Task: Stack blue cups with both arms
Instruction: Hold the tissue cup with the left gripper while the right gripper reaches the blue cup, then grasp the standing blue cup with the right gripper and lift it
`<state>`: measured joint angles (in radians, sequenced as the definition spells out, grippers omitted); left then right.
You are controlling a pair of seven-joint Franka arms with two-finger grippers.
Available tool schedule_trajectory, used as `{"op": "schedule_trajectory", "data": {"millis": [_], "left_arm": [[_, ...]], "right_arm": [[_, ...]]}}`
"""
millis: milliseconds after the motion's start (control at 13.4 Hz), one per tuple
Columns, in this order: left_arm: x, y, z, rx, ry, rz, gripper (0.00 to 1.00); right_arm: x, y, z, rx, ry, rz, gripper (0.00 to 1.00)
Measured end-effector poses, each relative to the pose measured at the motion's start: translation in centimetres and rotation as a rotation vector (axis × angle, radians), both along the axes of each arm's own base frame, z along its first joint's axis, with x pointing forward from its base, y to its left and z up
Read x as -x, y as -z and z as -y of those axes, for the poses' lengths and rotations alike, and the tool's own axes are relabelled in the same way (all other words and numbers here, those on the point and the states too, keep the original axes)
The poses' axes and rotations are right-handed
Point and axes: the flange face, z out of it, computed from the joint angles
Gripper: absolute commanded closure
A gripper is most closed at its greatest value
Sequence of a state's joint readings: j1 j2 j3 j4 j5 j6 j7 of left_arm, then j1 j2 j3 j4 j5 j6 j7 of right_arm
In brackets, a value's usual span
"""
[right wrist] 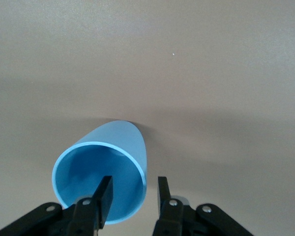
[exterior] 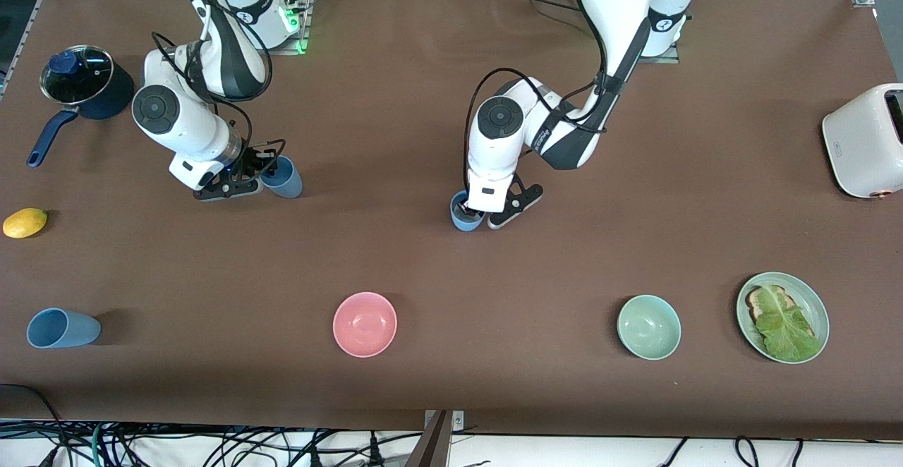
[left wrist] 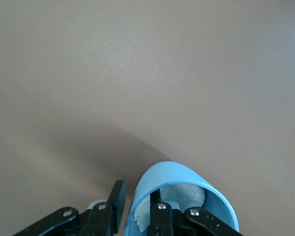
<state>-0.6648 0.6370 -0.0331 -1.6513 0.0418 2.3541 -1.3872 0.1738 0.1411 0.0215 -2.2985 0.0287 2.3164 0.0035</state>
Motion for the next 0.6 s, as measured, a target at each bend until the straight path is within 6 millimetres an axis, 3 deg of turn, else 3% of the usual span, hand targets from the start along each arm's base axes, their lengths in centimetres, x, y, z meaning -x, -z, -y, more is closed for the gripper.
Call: {"op": "schedule_trajectory", "data": {"millis": [299, 598], "left_arm": [[-0.3, -0.2, -0.3, 0.000, -0.006, 0.005, 0.71], [-0.5, -1.0, -0.2, 0.008, -0.015, 0.015, 0.72]], "right_arm": [[-0.2, 0.9, 0.0, -0.001, 0.001, 0.007, 0.97], [-0.2, 1.4, 0.0, -0.001, 0.001, 0.005, 1.00]]}}
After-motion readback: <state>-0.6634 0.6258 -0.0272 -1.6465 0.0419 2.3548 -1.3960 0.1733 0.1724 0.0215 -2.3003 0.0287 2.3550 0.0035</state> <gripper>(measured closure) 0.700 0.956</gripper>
